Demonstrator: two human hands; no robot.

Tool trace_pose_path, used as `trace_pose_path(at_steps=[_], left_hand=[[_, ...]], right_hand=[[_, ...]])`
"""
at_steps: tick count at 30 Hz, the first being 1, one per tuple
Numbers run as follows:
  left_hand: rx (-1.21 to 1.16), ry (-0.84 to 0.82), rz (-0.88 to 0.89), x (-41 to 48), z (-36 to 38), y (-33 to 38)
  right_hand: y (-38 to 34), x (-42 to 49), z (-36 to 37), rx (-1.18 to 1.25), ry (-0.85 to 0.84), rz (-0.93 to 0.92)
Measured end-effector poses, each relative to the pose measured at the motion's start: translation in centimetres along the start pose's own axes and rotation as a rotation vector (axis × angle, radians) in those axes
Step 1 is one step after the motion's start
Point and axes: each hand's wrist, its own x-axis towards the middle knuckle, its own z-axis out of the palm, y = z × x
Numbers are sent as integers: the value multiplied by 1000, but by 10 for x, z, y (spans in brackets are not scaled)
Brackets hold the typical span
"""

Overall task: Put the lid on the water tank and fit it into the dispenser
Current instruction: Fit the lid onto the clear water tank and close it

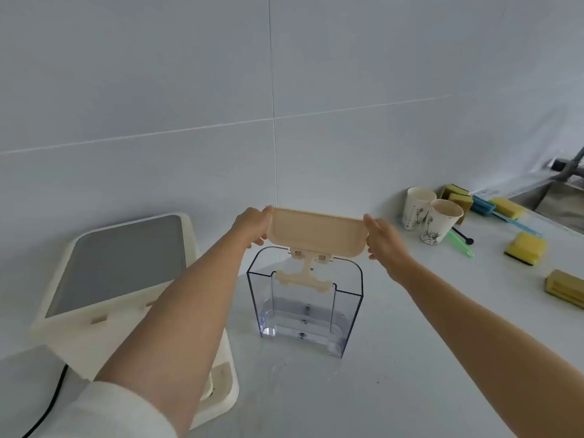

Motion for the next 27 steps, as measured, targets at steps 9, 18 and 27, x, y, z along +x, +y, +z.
trace_pose_path(at_steps=[9, 18, 27], left_hand=[[7, 26, 66, -2, -6, 0], [-189, 102, 121, -24, -9, -23], [-371, 160, 47, -50, 9, -48]], right_hand=[[-6, 0, -7, 24, 23, -69], [-7, -24, -10, -153, 14, -217], [16, -61, -10, -561, 20, -556]])
